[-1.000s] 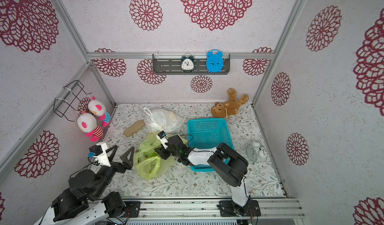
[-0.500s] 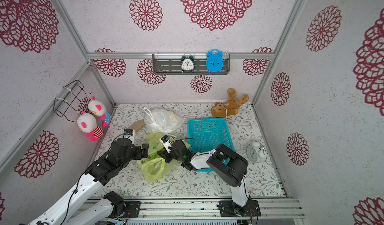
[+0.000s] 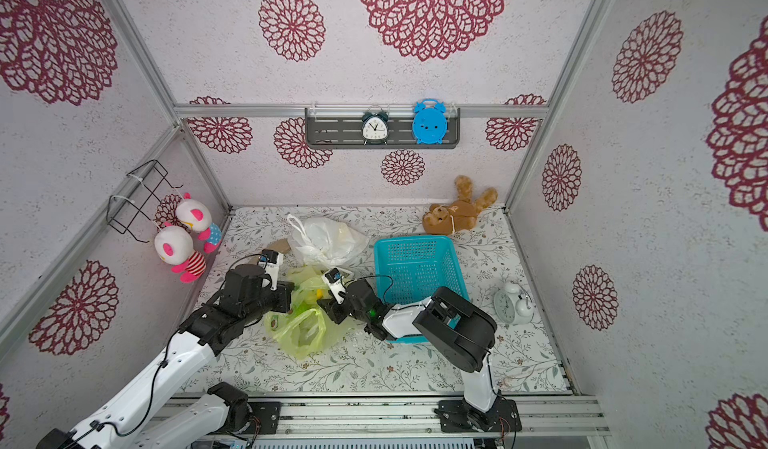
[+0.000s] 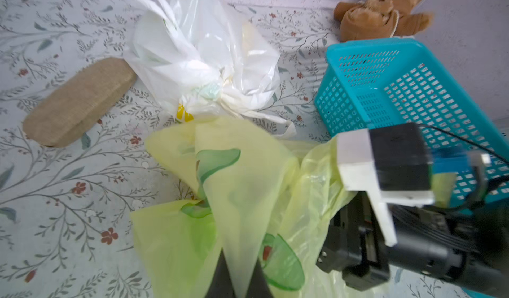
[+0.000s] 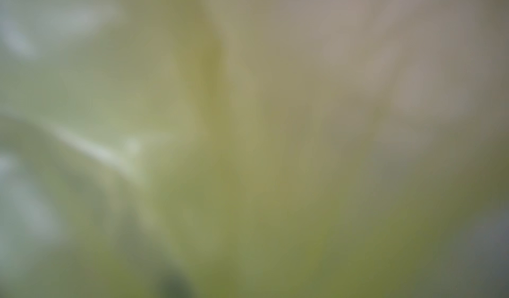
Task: Untie the knot of a plastic bag & take out the apple
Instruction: Adjust the plastic bag at the center of the board.
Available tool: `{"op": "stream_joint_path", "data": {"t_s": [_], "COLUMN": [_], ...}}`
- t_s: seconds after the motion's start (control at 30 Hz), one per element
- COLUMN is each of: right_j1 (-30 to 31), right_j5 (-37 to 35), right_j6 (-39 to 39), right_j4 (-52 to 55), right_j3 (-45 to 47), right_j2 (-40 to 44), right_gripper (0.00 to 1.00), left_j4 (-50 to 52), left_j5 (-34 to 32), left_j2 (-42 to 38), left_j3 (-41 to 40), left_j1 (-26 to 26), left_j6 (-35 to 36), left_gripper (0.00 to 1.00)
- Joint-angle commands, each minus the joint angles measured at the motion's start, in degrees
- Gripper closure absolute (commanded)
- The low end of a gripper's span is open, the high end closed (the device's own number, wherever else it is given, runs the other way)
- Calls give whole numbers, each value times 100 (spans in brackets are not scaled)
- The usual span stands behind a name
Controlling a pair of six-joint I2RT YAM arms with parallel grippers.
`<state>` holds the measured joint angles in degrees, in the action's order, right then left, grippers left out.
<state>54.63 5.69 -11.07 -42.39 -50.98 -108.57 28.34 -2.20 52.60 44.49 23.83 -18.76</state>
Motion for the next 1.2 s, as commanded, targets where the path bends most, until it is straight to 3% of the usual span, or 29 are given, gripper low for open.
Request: {"op": "stream_joint_path", "data": {"t_s": [0.0, 0.2, 0.4, 0.53, 0.7, 0.93, 1.07, 1.17], "right_j1": [-19, 227, 334, 525, 535, 496, 391, 339], "right_j5": [-239, -138, 179, -94, -636, -1051, -661, -662], "right_j6": [160, 545, 682, 987, 970, 1141, 883, 714], "right_j4": [-102, -222, -313, -217, 36, -120, -469, -541], "right_j3": [-9, 33, 19, 80, 178, 645, 1036, 1192], "right_j2": [57, 400, 868, 977, 1067, 1195, 1510, 1704], "right_gripper": [50, 50, 50, 50, 49, 46, 48, 49], "left_j4": [204, 22, -380, -439, -479, -268, -814, -943], "left_j5": [-12, 257, 1380, 1726, 1818, 2769, 2341, 2127], "left_j2": [-68, 101, 175, 50, -445, -776, -1150, -882], "left_j3": [280, 363, 799, 1001, 837, 530, -181, -326], "left_j1": [-44, -38, 69, 474, 495, 534, 509, 508], "left_j6": [236, 268, 278, 400, 380, 716, 654, 554], "left_gripper": [100, 100, 100, 100, 100, 100, 100, 100]}}
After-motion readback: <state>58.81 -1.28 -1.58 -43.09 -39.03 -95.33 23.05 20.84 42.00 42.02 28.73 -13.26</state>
